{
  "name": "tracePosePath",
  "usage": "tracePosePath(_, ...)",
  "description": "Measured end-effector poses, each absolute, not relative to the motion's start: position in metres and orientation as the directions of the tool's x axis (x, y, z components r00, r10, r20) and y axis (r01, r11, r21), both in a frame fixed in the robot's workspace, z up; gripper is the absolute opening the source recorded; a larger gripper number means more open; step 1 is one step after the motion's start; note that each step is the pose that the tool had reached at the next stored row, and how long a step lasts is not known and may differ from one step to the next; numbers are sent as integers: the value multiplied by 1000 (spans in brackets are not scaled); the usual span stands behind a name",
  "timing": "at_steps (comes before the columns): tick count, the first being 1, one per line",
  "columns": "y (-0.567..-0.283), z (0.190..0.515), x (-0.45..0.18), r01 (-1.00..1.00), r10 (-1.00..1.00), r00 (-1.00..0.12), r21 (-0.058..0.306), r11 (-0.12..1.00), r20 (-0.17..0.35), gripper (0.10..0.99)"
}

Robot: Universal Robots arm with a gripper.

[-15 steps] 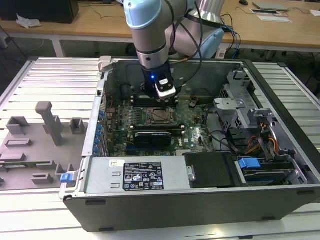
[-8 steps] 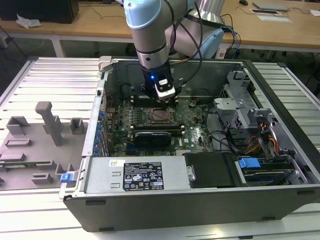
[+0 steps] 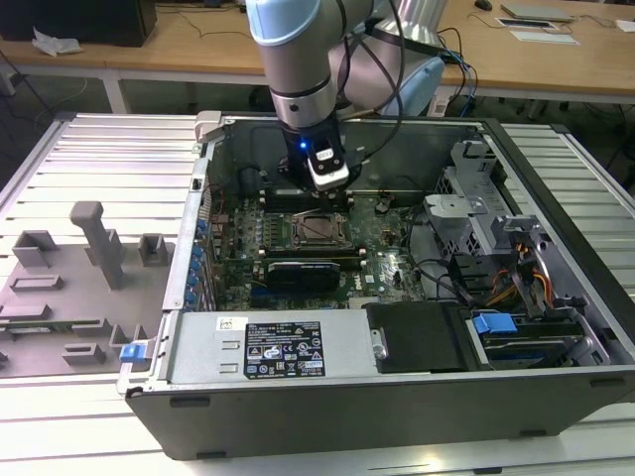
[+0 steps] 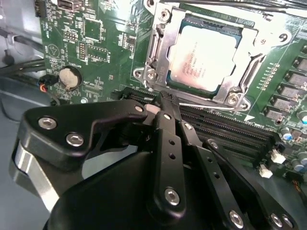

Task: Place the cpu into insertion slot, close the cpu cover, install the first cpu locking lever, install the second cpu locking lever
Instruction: 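Install the first cpu locking lever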

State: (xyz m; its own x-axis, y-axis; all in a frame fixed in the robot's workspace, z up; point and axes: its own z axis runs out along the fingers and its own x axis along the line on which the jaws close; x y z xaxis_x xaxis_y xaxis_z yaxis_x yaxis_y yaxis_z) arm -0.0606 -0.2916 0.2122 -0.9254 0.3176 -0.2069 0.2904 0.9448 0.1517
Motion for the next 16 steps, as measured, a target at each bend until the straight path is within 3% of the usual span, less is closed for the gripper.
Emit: tracePosePath(16,-284,212,-62,291,319,-925,155,944,-206,106)
